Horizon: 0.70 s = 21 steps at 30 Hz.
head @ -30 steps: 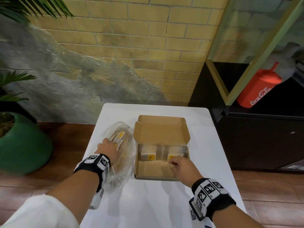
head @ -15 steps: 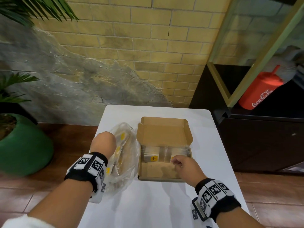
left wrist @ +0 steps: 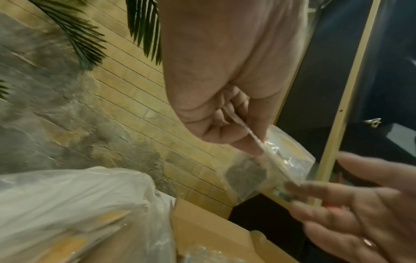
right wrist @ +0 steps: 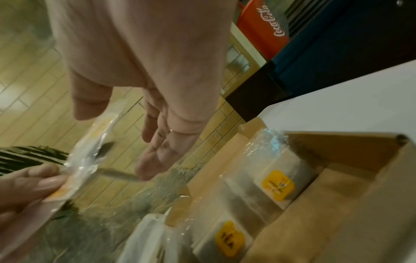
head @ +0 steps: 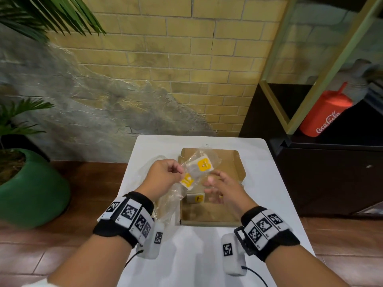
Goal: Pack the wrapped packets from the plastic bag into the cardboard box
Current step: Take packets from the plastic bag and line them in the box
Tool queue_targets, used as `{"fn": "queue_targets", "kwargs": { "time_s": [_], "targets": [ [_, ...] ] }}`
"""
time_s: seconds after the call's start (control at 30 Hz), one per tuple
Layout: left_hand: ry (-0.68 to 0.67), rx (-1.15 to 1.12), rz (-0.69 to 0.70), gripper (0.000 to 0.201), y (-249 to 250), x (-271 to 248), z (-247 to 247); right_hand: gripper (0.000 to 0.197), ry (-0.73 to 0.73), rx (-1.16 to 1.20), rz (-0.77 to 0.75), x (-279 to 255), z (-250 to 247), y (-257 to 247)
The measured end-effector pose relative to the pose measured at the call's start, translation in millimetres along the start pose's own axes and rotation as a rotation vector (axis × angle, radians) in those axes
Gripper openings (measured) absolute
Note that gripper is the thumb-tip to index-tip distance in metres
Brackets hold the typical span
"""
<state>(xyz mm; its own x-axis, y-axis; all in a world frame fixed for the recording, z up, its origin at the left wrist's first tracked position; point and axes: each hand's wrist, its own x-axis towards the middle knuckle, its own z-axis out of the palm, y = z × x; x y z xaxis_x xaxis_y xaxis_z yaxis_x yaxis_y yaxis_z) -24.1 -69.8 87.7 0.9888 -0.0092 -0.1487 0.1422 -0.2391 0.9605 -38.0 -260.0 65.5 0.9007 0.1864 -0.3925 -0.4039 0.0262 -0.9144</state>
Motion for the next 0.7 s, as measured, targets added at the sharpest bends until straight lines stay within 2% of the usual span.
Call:
{"fn": "queue_targets", "kwargs": {
  "time_s": [0.17, 0.33, 0.43, 0.53, 0.63, 0.7],
  "targets": [
    [-0.070, -0.021, 0.050, 0.029, 3, 0, 12, 0.011, 0.110, -0.031, -0.105, 3, 14, -5],
    [-0.073, -0.039, 0.052, 0.031, 4, 0, 1, 0.015, 0.212, 0.141, -0.120, 1, 11, -6],
    [-0.085, -0.023, 0.051, 0.030, 3, -3, -6, 0.014, 0.216, 0.163, -0.110, -3, 4, -6],
    [-0.134, 0.026, 0.045, 0.027, 7, -5, -6, 0.011, 0.088, -0.057, -0.151, -9, -9, -8],
    [-0.203, 0.058, 0.037, 0.039, 11, -3, 3, 0.016, -0.109, -0.438, -0.248, -12, -18, -13],
    [-0.227, 0.082, 0.046, 0.045, 15, -2, 10, 0.021, -0.173, -0.625, -0.295, -10, -19, -17]
  ]
}}
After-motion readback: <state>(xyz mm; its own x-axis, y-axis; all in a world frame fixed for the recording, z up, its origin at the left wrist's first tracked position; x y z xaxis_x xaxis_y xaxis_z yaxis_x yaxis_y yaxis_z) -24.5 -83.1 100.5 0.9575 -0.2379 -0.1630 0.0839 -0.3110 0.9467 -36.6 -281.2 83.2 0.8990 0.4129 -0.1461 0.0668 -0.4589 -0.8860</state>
